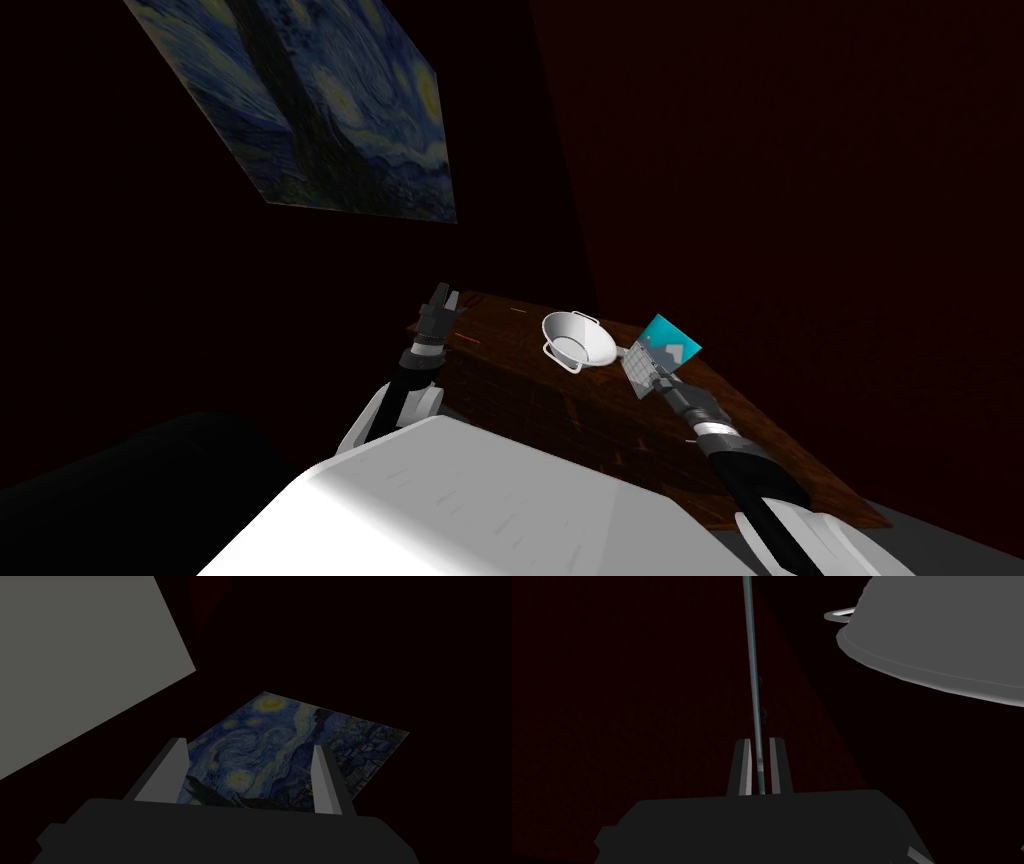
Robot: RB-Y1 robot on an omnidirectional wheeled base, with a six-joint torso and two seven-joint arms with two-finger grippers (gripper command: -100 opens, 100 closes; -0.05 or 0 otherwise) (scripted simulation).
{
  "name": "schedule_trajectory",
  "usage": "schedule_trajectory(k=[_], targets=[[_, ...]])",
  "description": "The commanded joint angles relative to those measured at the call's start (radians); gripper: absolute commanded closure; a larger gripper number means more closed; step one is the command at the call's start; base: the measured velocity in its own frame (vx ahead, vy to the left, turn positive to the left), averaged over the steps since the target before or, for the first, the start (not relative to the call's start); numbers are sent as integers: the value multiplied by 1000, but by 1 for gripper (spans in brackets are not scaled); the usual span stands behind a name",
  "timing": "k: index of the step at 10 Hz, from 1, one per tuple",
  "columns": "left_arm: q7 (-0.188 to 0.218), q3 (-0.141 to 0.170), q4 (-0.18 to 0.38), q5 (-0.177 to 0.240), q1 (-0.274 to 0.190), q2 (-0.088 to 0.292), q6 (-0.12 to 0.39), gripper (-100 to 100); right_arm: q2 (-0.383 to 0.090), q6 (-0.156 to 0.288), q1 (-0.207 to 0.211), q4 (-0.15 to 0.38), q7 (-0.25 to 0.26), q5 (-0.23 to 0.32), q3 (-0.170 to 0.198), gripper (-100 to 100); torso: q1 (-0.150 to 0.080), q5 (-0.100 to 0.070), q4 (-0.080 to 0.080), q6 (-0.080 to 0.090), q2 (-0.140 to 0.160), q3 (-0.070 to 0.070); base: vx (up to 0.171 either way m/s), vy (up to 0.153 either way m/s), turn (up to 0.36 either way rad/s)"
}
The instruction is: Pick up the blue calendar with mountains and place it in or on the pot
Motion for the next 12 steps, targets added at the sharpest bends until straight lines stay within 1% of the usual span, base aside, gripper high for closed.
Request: schedule_trajectory(k=[1,2,3,4,5,6,7,8,9,10,11,12], targets=[[0,0,0,0,0,0,0,0,-4,12,-8,-2,50,-50,16,100,0,0,0,0,0,0,0,0,0],[0,0,0,0,0,0,0,0,-4,12,-8,-2,60,-54,16,100,0,0,0,0,0,0,0,0,0],[0,0,0,0,0,0,0,0,-8,22,-16,-1,99,-96,29,100,0,0,0,0,0,0,-16,-7,-34],[0,0,0,0,0,0,0,0,-8,22,-16,-1,107,-99,29,100,0,0,0,0,1,0,-19,-8,-9],[0,0,0,0,0,0,0,0,-12,32,-24,0,145,-141,43,100,0,0,0,0,2,1,-21,-11,-30],[0,0,0,0,0,0,0,0,-12,32,-24,0,153,-144,43,100,0,-1,-1,0,2,1,-18,-8,-13],[0,0,0,0,0,0,0,0,-17,42,-32,0,192,-186,56,100,0,-1,-1,1,3,1,-22,-11,-29],[0,0,0,0,0,0,0,0,-17,42,-32,0,200,-189,56,100,0,-2,-2,1,3,1,-19,-9,-10],[0,0,0,0,0,0,0,0,-21,52,-40,1,238,-232,69,100,0,-2,-2,1,4,1,-25,-11,-36],[0,0,0,0,0,0,0,0,-21,52,-40,1,246,-234,69,100,0,-2,-3,2,4,1,-20,-8,-9],[0,0,0,0,0,0,0,0,-25,62,-48,1,285,-277,83,100,0,-3,-4,2,5,1,-20,-12,-26],[0,0,0,0,0,0,0,0,-25,62,-48,1,293,-279,83,100,-1,-4,-4,3,5,0,-17,-8,-10]])
